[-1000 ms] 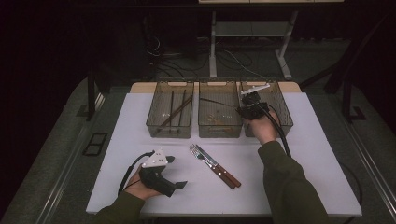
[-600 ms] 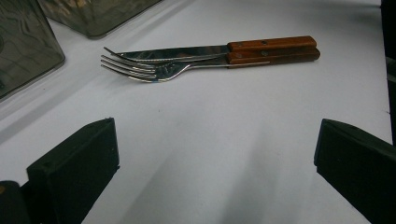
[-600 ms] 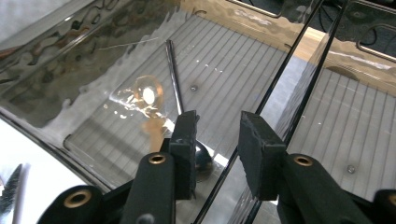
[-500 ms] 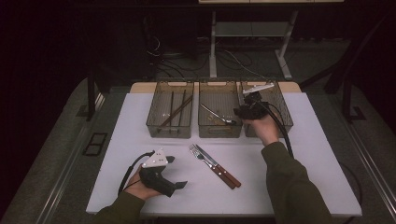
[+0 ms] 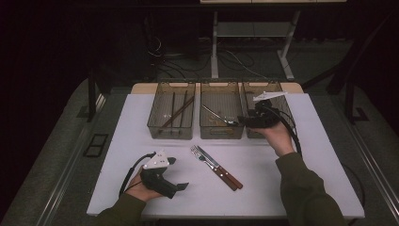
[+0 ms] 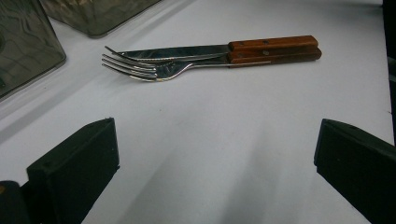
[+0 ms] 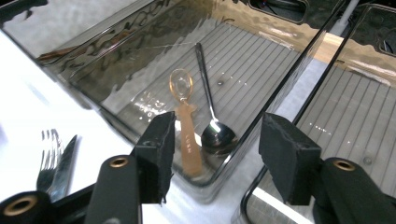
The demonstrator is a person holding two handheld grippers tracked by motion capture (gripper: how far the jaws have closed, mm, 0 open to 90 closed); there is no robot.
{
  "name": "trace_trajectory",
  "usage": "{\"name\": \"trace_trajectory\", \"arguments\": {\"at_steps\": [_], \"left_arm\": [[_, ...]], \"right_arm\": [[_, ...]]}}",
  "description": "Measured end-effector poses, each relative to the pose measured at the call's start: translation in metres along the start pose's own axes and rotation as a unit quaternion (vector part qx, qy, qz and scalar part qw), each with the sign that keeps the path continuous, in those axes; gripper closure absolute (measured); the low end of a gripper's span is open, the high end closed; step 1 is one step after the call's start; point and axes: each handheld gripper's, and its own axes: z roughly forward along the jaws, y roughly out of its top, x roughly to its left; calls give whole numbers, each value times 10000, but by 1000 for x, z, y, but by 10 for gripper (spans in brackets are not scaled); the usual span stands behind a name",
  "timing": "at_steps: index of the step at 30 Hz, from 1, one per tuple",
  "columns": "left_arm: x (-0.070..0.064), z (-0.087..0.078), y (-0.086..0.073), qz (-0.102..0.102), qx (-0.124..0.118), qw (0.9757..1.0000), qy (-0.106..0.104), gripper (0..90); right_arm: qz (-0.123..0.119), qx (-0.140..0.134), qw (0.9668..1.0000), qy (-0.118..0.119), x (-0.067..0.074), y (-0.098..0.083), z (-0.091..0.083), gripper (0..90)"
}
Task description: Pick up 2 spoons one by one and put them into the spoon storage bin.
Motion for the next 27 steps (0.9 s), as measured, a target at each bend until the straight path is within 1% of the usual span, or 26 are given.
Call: {"name": "trace_trajectory", "arguments": {"at_steps": [1, 6, 8, 10, 12, 15, 18, 20, 22, 24, 27], "left_arm": [[1, 0, 0, 32, 25, 10000, -2, 0], [1, 0, 0, 25, 24, 10000, 3, 0], [1, 0, 0, 29, 28, 10000, 6, 0], [0, 0, 0, 31, 28, 10000, 8, 0], [0, -1, 0, 34, 30, 10000, 11, 0], [1, 0, 0, 22, 27, 10000, 17, 0], [0, 0, 0, 21, 28, 10000, 16, 0], [0, -1, 0, 36, 33, 10000, 23, 0], [1, -1, 0, 52, 43, 10000, 25, 0], [0, -1, 0, 48, 43, 10000, 28, 0], [0, -1, 0, 41, 44, 10000, 30, 0]], "right_arm": [[-34, -24, 10000, 13, 1, -2, -2, 449], [-144, -56, 9997, 186, 7, -14, -12, 442], [-139, -89, 9996, 248, 8, -19, -15, 438], [-112, -43, 9995, 299, 10, -24, -18, 431], [-151, -45, 9993, 325, 11, -30, -20, 429], [-140, -53, 9991, 401, 13, -39, -23, 431], [-98, -7, 9987, 505, 14, -47, -26, 434], [-121, 21, 9982, 592, 15, -53, -28, 440], [-130, 51, 9980, 611, 16, -58, -30, 473], [-199, 69, 9977, 650, 18, -64, -32, 522], [-287, 85, 9970, 712, 22, -71, -37, 632]]}}
